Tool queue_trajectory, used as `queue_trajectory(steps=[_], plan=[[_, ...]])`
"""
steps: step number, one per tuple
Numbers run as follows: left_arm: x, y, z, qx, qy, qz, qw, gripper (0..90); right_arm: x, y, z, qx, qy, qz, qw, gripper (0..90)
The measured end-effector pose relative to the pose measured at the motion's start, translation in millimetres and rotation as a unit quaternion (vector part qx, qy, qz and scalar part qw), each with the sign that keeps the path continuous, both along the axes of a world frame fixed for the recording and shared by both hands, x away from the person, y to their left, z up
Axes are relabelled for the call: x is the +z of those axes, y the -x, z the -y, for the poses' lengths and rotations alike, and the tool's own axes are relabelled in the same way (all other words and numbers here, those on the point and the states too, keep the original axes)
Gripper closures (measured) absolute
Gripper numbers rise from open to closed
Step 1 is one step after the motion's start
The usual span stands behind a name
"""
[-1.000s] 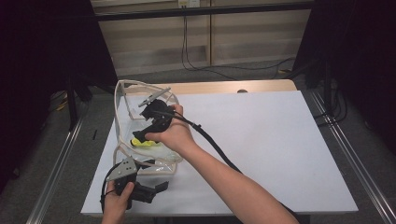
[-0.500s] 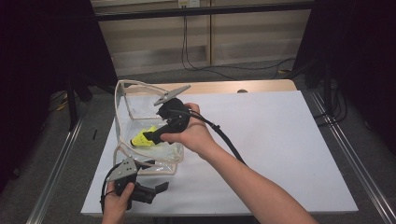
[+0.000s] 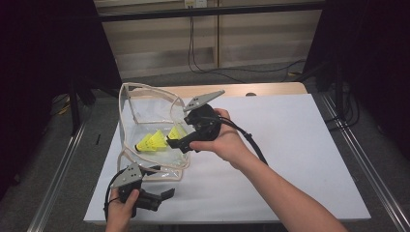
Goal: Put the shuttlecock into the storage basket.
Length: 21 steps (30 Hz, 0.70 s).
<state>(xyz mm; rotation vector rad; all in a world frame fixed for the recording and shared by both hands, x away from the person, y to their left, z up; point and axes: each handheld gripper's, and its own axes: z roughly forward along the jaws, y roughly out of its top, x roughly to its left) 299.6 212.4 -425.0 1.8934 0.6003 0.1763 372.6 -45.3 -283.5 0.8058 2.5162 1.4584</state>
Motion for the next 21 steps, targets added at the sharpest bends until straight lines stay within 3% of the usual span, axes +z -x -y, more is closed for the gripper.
queue_trajectory(steps=[13, 21], plan=[[-0.1, 0.5, 0.3, 0.002, 0.000, -0.003, 1.0000, 3.0, -9.5, 6.3, 47.6, -0.020, -0.008, 0.010, 0.9997, 9.6], [-0.3, 0.4, 0.3, 0.001, 0.001, -0.003, 1.0000, 3.0, -24.6, 7.7, 72.9, -0.031, -0.012, 0.006, 0.9994, 9.2]])
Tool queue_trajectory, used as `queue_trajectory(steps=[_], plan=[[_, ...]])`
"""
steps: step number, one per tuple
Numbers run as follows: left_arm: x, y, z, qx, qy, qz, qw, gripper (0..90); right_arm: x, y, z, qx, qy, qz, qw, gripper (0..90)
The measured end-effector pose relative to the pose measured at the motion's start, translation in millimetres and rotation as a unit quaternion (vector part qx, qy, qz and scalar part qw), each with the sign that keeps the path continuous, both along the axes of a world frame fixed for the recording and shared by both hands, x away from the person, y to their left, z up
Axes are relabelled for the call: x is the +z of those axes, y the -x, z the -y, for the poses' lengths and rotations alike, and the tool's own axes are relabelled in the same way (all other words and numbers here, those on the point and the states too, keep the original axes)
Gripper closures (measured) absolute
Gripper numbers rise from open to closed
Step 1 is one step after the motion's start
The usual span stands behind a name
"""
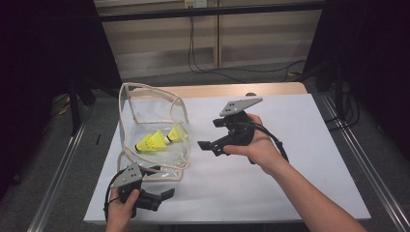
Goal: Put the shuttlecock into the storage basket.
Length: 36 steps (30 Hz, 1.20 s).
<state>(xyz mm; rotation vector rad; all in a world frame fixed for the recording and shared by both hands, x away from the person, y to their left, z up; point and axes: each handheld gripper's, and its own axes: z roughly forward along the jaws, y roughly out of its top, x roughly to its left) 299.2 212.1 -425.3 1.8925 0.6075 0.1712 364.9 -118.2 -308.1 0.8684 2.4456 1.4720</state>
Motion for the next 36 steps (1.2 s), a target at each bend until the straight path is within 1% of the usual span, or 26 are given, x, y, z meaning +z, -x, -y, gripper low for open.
queue_trajectory(steps=[2, 9, 12, 19, 20, 22, 23, 28, 36], plan=[[0.0, 0.0, 0.0, 0.000, 0.000, 0.000, 1.0000, 3.0, -5.0, -0.1, 6.2, -0.002, -0.004, -0.003, 1.0000, 9.2], [-0.1, 0.0, 0.0, 0.000, 0.000, 0.000, 1.0000, 3.1, -22.5, 0.1, 25.9, -0.016, -0.004, -0.001, 0.9999, 9.2], [-0.2, 0.0, 0.0, 0.001, 0.000, 0.000, 1.0000, 3.0, -30.2, 1.0, 33.4, -0.020, 0.002, -0.002, 0.9998, 9.2], [-0.3, 0.1, 0.1, 0.001, 0.000, -0.001, 1.0000, 3.1, -48.5, 3.0, 52.0, -0.032, 0.000, -0.008, 0.9994, 9.2], [-0.1, 0.1, -0.1, 0.001, -0.001, 0.000, 1.0000, 3.1, -50.7, 3.3, 54.4, -0.034, -0.002, -0.009, 0.9994, 9.2], [0.1, 0.2, -0.2, 0.001, -0.001, 0.000, 1.0000, 3.1, -54.7, 4.2, 59.2, -0.037, -0.001, 0.000, 0.9993, 9.3], [0.1, 0.2, -0.3, 0.001, -0.001, 0.000, 1.0000, 3.1, -56.7, 4.7, 61.4, -0.038, -0.001, 0.000, 0.9993, 9.2], [-0.3, 0.2, 0.1, 0.002, -0.001, -0.001, 1.0000, 3.1, -66.0, 7.0, 72.8, -0.043, -0.006, -0.007, 0.9990, 9.2], [-0.3, 0.2, 0.1, 0.001, -0.002, 0.000, 1.0000, 3.1, -78.9, 11.5, 88.8, -0.056, -0.008, -0.015, 0.9983, 9.1]])
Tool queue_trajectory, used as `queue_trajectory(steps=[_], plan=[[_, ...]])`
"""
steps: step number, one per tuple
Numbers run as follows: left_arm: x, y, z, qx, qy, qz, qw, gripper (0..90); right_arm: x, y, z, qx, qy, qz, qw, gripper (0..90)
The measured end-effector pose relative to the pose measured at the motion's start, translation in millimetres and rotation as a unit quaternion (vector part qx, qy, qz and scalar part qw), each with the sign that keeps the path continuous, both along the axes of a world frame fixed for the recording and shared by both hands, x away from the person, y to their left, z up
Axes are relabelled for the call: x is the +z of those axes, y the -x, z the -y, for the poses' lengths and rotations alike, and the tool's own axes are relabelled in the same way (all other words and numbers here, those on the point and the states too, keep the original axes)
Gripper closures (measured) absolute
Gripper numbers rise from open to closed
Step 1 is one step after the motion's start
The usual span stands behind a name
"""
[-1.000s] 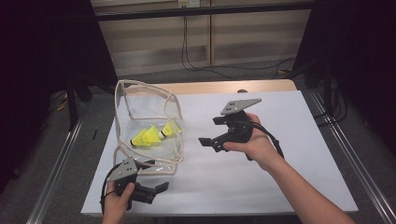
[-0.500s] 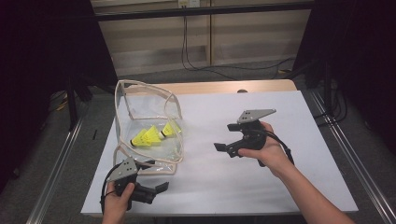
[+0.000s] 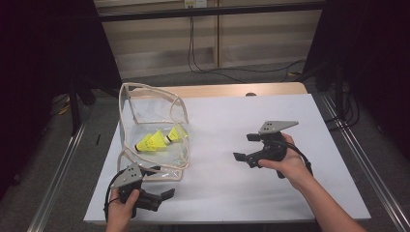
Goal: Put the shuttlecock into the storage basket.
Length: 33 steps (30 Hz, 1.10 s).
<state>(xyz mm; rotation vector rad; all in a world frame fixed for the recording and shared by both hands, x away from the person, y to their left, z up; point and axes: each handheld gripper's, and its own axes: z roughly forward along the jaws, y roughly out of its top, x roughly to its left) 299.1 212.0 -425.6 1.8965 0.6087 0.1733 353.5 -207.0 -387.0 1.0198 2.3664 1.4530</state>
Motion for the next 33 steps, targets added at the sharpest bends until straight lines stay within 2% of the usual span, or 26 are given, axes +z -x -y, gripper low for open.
queue_trajectory(steps=[6, 33], plan=[[0.1, 0.2, 0.0, 0.000, 0.000, 0.000, 1.0000, 3.1, -6.3, 2.6, 7.5, -0.006, -0.006, -0.003, 1.0000, 9.1], [0.1, 0.3, 0.4, -0.001, -0.002, 0.001, 1.0000, 3.0, -24.8, 16.9, 37.2, -0.028, -0.006, -0.005, 0.9996, 8.9]])
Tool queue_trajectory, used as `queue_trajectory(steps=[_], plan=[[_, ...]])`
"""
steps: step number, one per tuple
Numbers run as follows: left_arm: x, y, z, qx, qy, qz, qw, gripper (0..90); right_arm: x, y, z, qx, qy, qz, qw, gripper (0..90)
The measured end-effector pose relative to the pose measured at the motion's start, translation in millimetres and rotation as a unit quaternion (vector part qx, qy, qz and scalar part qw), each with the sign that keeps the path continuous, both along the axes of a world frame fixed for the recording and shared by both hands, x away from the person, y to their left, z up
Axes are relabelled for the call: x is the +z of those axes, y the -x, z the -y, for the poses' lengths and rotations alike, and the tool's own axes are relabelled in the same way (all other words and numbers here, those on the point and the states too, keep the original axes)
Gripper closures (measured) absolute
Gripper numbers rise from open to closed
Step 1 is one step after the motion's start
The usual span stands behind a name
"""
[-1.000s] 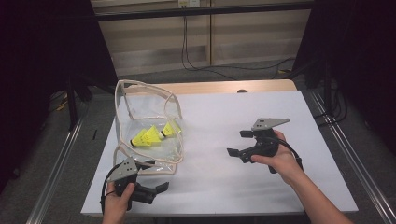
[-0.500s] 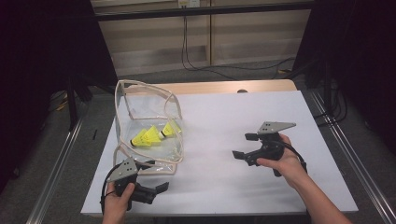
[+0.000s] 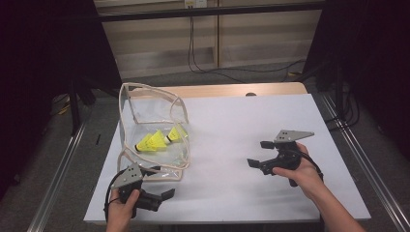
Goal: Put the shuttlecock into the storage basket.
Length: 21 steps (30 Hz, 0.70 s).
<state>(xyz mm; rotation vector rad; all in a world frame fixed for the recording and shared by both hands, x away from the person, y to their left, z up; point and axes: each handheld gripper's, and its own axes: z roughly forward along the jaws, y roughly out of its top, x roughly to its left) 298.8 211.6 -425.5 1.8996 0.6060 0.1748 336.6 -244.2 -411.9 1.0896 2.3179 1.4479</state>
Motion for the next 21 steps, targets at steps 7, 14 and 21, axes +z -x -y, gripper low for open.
queue_trajectory(steps=[7, 14, 21], plan=[[-0.2, 0.4, 0.7, 0.003, 0.001, 0.000, 1.0000, 3.0, -4.4, 3.5, 8.8, -0.007, -0.001, -0.002, 1.0000, 8.9], [-0.6, 0.4, 1.4, 0.002, 0.003, -0.001, 1.0000, 3.1, -8.5, 7.2, 16.3, -0.013, 0.001, 0.000, 0.9999, 8.9], [-0.5, 0.4, 1.6, 0.002, 0.002, -0.003, 1.0000, 3.1, -10.7, 11.0, 23.1, -0.016, 0.002, 0.003, 0.9999, 8.9]])
